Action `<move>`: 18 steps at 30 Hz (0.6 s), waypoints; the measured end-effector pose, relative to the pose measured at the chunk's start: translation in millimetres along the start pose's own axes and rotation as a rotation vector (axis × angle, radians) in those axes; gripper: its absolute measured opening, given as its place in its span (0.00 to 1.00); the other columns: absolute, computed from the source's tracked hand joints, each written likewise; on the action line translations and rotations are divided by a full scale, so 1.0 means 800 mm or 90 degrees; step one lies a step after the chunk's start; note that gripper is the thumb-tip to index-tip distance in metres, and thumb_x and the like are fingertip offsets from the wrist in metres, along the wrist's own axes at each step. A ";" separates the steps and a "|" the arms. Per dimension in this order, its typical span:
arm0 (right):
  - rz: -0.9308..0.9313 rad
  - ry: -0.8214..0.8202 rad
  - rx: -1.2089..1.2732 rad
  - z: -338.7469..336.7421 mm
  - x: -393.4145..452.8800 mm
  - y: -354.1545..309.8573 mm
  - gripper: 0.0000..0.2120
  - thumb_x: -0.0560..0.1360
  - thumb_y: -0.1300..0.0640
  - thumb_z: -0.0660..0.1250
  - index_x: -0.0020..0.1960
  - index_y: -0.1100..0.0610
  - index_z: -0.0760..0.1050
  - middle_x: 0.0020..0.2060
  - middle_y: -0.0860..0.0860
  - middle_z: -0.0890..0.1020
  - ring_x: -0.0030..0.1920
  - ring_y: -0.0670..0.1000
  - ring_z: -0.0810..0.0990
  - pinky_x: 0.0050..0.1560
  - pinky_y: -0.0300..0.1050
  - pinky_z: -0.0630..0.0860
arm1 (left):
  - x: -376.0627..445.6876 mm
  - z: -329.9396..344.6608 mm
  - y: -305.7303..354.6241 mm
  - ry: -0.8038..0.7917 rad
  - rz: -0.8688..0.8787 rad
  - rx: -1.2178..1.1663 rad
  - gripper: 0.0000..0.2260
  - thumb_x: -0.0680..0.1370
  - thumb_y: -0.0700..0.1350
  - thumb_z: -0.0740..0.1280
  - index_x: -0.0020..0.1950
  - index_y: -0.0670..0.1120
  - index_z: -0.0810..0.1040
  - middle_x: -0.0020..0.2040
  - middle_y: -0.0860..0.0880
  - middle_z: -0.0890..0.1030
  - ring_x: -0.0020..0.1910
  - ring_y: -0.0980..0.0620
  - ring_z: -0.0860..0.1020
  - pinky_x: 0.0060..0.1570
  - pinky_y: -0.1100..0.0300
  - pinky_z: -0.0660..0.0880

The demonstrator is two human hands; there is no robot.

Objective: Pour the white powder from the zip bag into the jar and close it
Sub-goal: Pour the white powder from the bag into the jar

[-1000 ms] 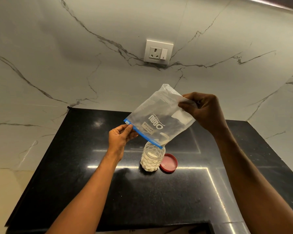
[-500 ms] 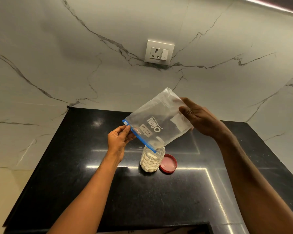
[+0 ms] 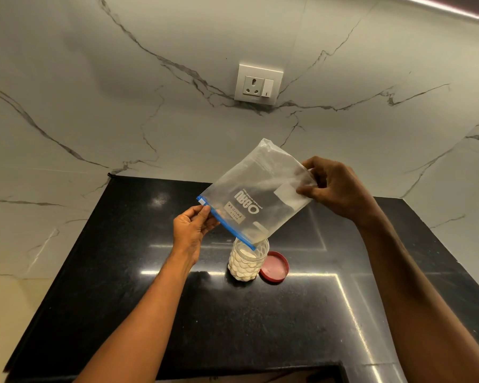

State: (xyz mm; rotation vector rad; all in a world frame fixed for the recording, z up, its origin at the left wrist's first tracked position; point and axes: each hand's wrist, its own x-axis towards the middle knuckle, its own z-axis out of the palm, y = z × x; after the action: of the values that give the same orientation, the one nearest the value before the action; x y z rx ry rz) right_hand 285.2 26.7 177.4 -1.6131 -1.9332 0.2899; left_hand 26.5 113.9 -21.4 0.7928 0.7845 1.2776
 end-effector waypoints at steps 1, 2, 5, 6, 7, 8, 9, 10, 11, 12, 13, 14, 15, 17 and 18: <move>-0.003 0.010 -0.005 0.001 -0.001 0.000 0.15 0.71 0.59 0.76 0.56 0.58 0.78 0.45 0.51 0.84 0.42 0.47 0.84 0.45 0.37 0.80 | 0.000 0.000 0.000 -0.002 0.001 -0.001 0.07 0.79 0.43 0.69 0.54 0.43 0.82 0.49 0.44 0.87 0.50 0.45 0.86 0.47 0.56 0.84; -0.008 0.017 -0.011 0.002 -0.001 0.000 0.15 0.71 0.59 0.77 0.55 0.58 0.79 0.44 0.50 0.84 0.41 0.44 0.83 0.43 0.33 0.78 | 0.001 0.001 0.000 -0.003 0.003 -0.002 0.07 0.79 0.43 0.69 0.54 0.43 0.82 0.49 0.44 0.87 0.50 0.45 0.86 0.47 0.56 0.84; -0.027 0.017 -0.036 0.003 -0.002 0.000 0.14 0.71 0.60 0.76 0.55 0.58 0.80 0.45 0.50 0.84 0.42 0.43 0.81 0.43 0.32 0.76 | 0.002 0.001 -0.001 -0.001 0.003 -0.007 0.06 0.79 0.42 0.69 0.54 0.43 0.82 0.49 0.43 0.87 0.50 0.44 0.86 0.47 0.56 0.84; -0.032 0.014 -0.040 0.002 -0.003 0.000 0.14 0.71 0.61 0.76 0.56 0.59 0.80 0.46 0.51 0.84 0.43 0.45 0.82 0.44 0.35 0.78 | 0.002 0.001 -0.001 -0.001 0.002 -0.008 0.06 0.79 0.42 0.69 0.54 0.43 0.82 0.49 0.43 0.87 0.50 0.44 0.86 0.46 0.56 0.84; -0.036 0.012 -0.042 0.002 -0.003 0.000 0.14 0.72 0.61 0.76 0.57 0.59 0.80 0.47 0.52 0.84 0.44 0.47 0.82 0.46 0.37 0.79 | 0.002 0.001 -0.001 -0.002 0.000 -0.008 0.06 0.79 0.42 0.69 0.54 0.43 0.82 0.49 0.43 0.87 0.50 0.44 0.86 0.46 0.56 0.84; -0.039 0.012 -0.042 0.001 -0.004 0.001 0.15 0.72 0.60 0.76 0.57 0.60 0.80 0.47 0.52 0.84 0.45 0.48 0.83 0.48 0.38 0.80 | 0.002 0.001 -0.001 -0.003 -0.002 -0.009 0.06 0.79 0.42 0.69 0.54 0.44 0.82 0.49 0.43 0.87 0.50 0.44 0.86 0.46 0.56 0.83; -0.039 0.016 -0.038 0.001 -0.005 0.001 0.15 0.71 0.60 0.76 0.56 0.60 0.80 0.47 0.52 0.84 0.45 0.48 0.83 0.49 0.38 0.81 | 0.001 0.001 -0.001 -0.004 -0.002 -0.010 0.06 0.79 0.42 0.69 0.53 0.44 0.82 0.49 0.43 0.87 0.50 0.44 0.86 0.46 0.57 0.83; -0.037 0.026 -0.033 0.001 -0.005 0.001 0.15 0.71 0.59 0.77 0.55 0.60 0.80 0.46 0.51 0.84 0.44 0.46 0.83 0.48 0.36 0.80 | 0.001 0.001 -0.001 -0.006 -0.002 -0.011 0.06 0.78 0.42 0.69 0.53 0.44 0.82 0.49 0.43 0.87 0.50 0.45 0.86 0.46 0.57 0.83; -0.034 0.038 -0.030 0.002 -0.005 0.002 0.14 0.70 0.58 0.78 0.54 0.59 0.80 0.43 0.49 0.84 0.42 0.42 0.83 0.45 0.32 0.79 | 0.001 0.002 -0.001 -0.009 -0.001 -0.010 0.06 0.78 0.42 0.69 0.54 0.44 0.82 0.49 0.43 0.87 0.50 0.45 0.86 0.46 0.57 0.83; -0.031 0.047 -0.033 0.002 -0.006 0.003 0.14 0.69 0.57 0.78 0.52 0.58 0.80 0.41 0.47 0.83 0.40 0.39 0.82 0.42 0.29 0.77 | 0.000 0.003 -0.001 -0.012 0.000 -0.009 0.06 0.78 0.42 0.69 0.54 0.44 0.82 0.49 0.43 0.87 0.50 0.45 0.86 0.46 0.57 0.83; -0.029 0.050 -0.040 0.003 -0.006 0.004 0.13 0.69 0.57 0.78 0.51 0.57 0.80 0.40 0.46 0.82 0.38 0.37 0.80 0.40 0.27 0.75 | 0.000 0.005 -0.001 -0.014 0.001 -0.007 0.06 0.78 0.42 0.69 0.54 0.44 0.82 0.49 0.43 0.87 0.50 0.45 0.86 0.46 0.57 0.83; -0.030 0.046 -0.047 0.004 -0.006 0.004 0.12 0.70 0.57 0.78 0.51 0.57 0.81 0.40 0.46 0.82 0.37 0.35 0.80 0.39 0.25 0.74 | 0.000 0.006 -0.001 -0.015 0.000 -0.005 0.06 0.79 0.42 0.69 0.54 0.43 0.82 0.49 0.44 0.87 0.49 0.45 0.86 0.46 0.57 0.83; -0.032 0.038 -0.051 0.004 -0.007 0.005 0.11 0.71 0.58 0.77 0.52 0.57 0.81 0.41 0.46 0.82 0.38 0.33 0.79 0.39 0.24 0.73 | 0.000 0.007 -0.001 -0.013 -0.001 -0.004 0.06 0.79 0.42 0.69 0.54 0.43 0.82 0.49 0.44 0.87 0.49 0.46 0.86 0.46 0.56 0.84; -0.037 0.028 -0.051 0.004 -0.007 0.006 0.10 0.73 0.60 0.75 0.54 0.56 0.81 0.43 0.45 0.82 0.40 0.32 0.79 0.41 0.24 0.73 | 0.000 0.007 0.000 -0.009 -0.006 -0.007 0.06 0.79 0.41 0.68 0.55 0.43 0.82 0.49 0.44 0.87 0.49 0.46 0.86 0.47 0.55 0.84; -0.040 0.028 -0.047 0.003 -0.007 0.006 0.10 0.73 0.60 0.75 0.54 0.56 0.81 0.44 0.45 0.82 0.40 0.33 0.79 0.42 0.24 0.74 | 0.000 0.007 0.000 -0.008 -0.008 -0.009 0.06 0.79 0.41 0.68 0.55 0.43 0.82 0.49 0.44 0.87 0.49 0.46 0.86 0.47 0.55 0.84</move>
State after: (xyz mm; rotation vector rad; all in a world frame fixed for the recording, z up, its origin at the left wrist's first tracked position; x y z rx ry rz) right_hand 287.9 23.2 171.1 -1.5893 -1.9772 0.1584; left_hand 31.1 113.9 -18.9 0.7823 0.7689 1.2644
